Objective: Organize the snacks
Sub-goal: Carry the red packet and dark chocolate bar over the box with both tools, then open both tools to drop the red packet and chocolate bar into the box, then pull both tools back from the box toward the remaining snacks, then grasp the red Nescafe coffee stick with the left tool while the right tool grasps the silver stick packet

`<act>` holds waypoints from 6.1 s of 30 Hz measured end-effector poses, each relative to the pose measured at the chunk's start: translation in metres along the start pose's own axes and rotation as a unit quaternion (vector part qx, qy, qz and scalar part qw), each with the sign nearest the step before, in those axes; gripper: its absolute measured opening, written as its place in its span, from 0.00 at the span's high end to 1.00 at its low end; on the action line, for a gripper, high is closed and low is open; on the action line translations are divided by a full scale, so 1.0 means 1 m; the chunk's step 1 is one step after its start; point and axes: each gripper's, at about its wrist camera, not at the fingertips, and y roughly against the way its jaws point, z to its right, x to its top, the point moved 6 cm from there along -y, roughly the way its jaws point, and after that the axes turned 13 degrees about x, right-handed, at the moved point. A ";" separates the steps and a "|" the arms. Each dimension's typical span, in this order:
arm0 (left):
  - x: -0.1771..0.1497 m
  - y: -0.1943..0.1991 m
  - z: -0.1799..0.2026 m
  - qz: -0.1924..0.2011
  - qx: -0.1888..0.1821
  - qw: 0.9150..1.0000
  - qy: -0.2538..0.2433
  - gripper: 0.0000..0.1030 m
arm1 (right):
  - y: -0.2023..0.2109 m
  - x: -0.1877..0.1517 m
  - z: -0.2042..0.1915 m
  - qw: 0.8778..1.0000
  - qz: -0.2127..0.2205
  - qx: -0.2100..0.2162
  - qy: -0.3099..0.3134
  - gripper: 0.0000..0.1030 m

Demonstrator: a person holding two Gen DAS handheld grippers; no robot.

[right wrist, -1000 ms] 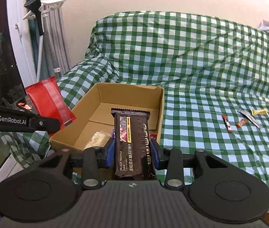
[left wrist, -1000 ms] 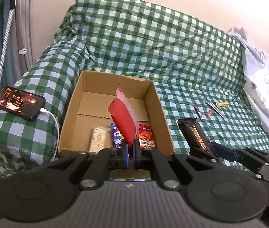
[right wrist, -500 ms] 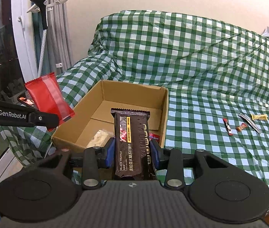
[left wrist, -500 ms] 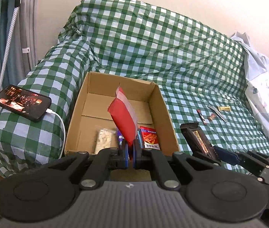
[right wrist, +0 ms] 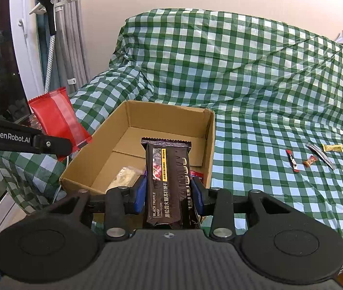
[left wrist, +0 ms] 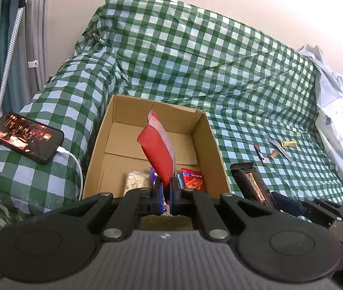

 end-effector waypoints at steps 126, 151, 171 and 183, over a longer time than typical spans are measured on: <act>-0.045 0.018 0.027 -0.033 0.126 0.990 -0.051 0.00 | 0.048 -0.006 0.011 0.996 0.065 0.012 -0.051 0.01; 0.033 -0.105 0.243 -0.121 0.049 0.985 -0.113 0.00 | 0.119 0.007 0.337 0.946 0.156 -0.223 -0.178 0.01; 0.024 -0.416 0.486 -0.246 0.012 0.957 -0.150 0.00 | -0.115 -0.036 0.633 0.952 0.009 -0.241 -0.187 0.01; 0.015 -0.466 0.511 -0.205 0.043 0.956 -0.203 0.00 | -0.213 -0.033 0.657 0.974 -0.015 -0.183 -0.135 0.00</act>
